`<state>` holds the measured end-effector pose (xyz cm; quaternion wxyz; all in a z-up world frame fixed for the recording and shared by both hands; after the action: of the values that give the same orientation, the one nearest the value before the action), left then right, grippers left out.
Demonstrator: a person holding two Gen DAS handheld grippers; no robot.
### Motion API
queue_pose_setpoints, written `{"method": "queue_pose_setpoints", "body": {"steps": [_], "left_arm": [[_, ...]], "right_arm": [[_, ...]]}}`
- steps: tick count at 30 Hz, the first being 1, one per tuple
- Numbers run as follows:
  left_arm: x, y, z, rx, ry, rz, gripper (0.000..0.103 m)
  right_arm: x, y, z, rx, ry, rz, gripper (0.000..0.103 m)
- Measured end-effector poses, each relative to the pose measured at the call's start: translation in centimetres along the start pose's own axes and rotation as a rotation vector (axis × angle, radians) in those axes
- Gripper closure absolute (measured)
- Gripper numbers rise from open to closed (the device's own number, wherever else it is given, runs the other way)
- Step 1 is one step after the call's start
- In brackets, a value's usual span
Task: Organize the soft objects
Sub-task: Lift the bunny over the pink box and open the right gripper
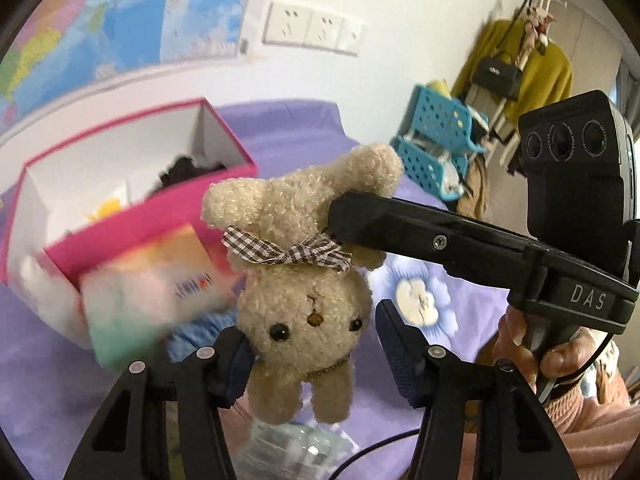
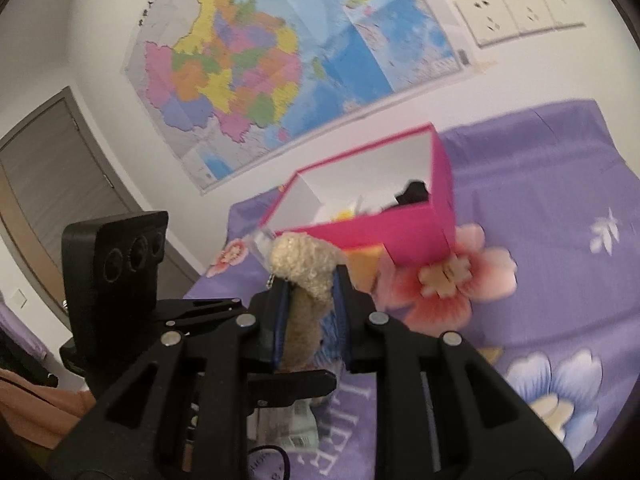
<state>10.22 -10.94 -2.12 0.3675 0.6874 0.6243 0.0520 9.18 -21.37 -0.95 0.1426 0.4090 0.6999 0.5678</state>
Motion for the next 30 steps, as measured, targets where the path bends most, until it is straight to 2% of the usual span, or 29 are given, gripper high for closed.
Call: {"method": "queue_pose_setpoints", "body": {"steps": [5,12,17,21,30], "left_arm": [[1.2,3.2,-1.1,-0.068,0.012,-0.023,0.046],[4.3,8.2,-1.0,-0.114,0.072,-0.071,0.05],[6.9,10.8,0.4,-0.098,0.083,-0.122,0.05],[8.5,12.4,2.2,-0.079,0.121,-0.147,0.05],[11.0,14.2,5.4,-0.008,0.193,-0.216,0.05]], "right_arm": [[-0.1,3.2,1.7,-0.007,0.022,-0.024,0.08],[-1.6,7.0,5.4,-0.006,0.019,-0.016,0.08],[-3.4,8.7,8.5,0.017,0.012,0.025,0.08],[-4.5,9.4,10.6,0.043,-0.015,0.031,0.08],[-8.2,9.3,14.9,0.098,-0.063,0.1,0.079]]}}
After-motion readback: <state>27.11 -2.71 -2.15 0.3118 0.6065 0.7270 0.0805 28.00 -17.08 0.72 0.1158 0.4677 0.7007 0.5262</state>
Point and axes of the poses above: each gripper's, at about its wrist camera, not at the fingertips, and z roughly the way its jaws point, x to its left, y to its top, the point moved 4 cm from there along z, roughly the way its jaws point, and after that the axes turned 14 degrees about -z, right-handed, at the moved point
